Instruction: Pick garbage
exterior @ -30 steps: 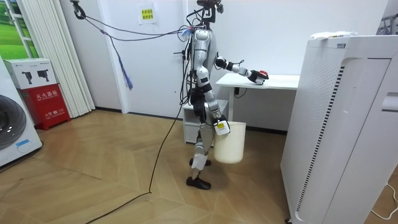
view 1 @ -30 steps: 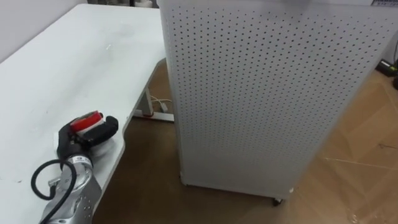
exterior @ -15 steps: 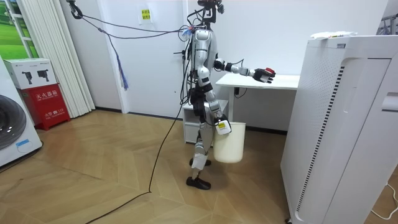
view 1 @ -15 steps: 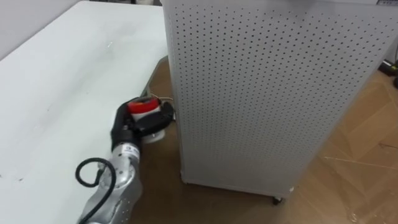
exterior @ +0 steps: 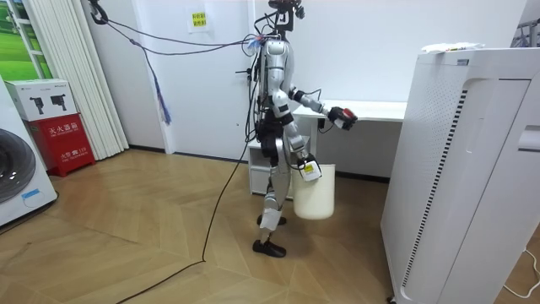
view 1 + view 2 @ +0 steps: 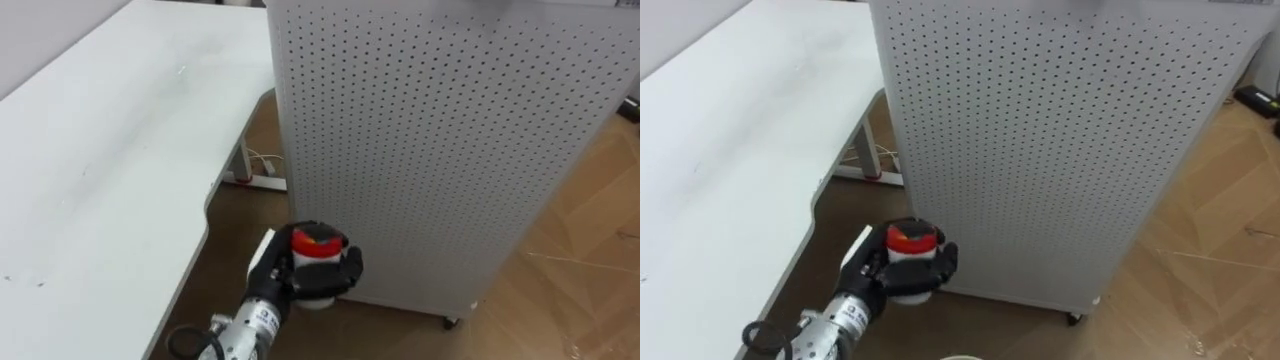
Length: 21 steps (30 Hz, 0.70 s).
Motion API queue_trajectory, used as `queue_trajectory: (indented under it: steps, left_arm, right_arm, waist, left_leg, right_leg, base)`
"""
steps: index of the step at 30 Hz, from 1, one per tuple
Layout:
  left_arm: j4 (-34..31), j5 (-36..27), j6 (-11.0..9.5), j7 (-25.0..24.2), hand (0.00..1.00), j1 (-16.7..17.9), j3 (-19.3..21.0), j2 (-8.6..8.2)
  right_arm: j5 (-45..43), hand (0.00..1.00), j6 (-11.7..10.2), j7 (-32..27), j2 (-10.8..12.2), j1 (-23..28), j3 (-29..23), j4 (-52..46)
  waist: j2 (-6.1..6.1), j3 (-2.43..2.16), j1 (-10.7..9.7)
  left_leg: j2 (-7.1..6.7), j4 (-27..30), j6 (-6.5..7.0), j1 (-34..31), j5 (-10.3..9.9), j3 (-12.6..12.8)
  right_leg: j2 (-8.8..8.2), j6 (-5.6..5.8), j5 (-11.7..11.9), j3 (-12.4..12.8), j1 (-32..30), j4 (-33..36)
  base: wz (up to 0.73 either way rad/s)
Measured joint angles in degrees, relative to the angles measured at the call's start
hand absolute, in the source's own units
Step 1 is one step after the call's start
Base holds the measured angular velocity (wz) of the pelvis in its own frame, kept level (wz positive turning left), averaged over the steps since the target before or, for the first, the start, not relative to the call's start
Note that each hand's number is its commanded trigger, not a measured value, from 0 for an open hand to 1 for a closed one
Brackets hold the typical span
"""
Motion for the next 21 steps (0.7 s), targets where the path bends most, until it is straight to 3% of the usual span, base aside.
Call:
queue_trajectory:
  steps: [5,8,14,17,18,20,21]
  left_arm:
    - [6.0,0.96,-0.3,-1.76,1.0,2.96,-1.85,1.19]
    - [7.74,1.12,-0.31,-2.13,1.0,4.23,-2.84,1.95]
    - [12.31,1.44,-1.02,-3.08,1.0,4.08,-2.78,1.58]
    - [16.63,1.39,-1.24,-3.89,1.0,3.26,-3.03,0.41]
    - [17.97,1.42,-1.25,-3.94,0.62,3.0,-3.14,0.14]
    - [19.19,2.04,-1.28,-3.96,0.0,2.79,-3.5,-0.08]
    - [19.57,2.38,-1.29,-4.02,0.0,2.79,-3.88,-0.06]
  right_arm:
    - [-0.03,1.0,-1.18,-0.02,0.12,-1.83,0.11,0.02]
    - [0.01,1.0,-1.89,-0.68,0.08,-2.45,0.03,0.1]
    - [0.01,1.0,-2.84,-1.64,1.23,-4.22,-0.09,2.05]
    - [0.06,1.0,-2.98,-2.65,1.63,-5.08,0.03,2.17]
    - [0.06,1.0,-3.05,-2.7,1.67,-5.38,0.09,2.17]
    - [0.07,1.0,-3.14,-2.73,1.78,-5.59,0.14,2.16]
    - [0.07,1.0,-3.16,-2.75,1.9,-5.6,0.14,2.16]
  waist:
    - [0.01,0.06,0.58]
    - [0.18,0.33,0.73]
    - [0.27,0.98,1.12]
    - [0.33,1.47,1.02]
    - [0.32,1.63,0.96]
    - [0.38,1.74,0.84]
    - [0.39,1.75,0.83]
  left_leg:
    - [0.29,0.83,0.15,-3.18,0.09,0.52]
    - [0.33,1.75,0.39,-6.0,0.3,0.6]
    - [0.46,3.61,0.62,-10.35,0.56,2.26]
    - [0.35,4.14,0.88,-11.73,0.71,3.04]
    - [0.38,4.71,0.89,-12.52,0.7,3.2]
    - [0.47,5.46,0.94,-13.9,0.67,3.25]
    - [0.5,5.68,0.97,-14.69,0.65,3.25]
  right_leg:
    - [0.04,-0.35,0.21,0.39,-3.66,1.35]
    - [-0.02,-0.56,0.34,0.75,-6.57,2.39]
    - [-0.89,-0.74,0.24,2.16,-12.58,6.31]
    - [-0.96,-0.74,0.25,3.14,-14.53,7.38]
    - [-0.96,-0.75,0.25,3.18,-15.38,7.91]
    - [-1.02,-0.79,0.26,3.18,-16.57,8.38]
    - [-1.05,-0.83,0.27,3.19,-17.32,8.74]
  base:
    - [-0.04]
    - [-0.01]
    - [-0.12]
    - [-0.1]
    - [0.0]
    - [0.02]
    - [0.05]
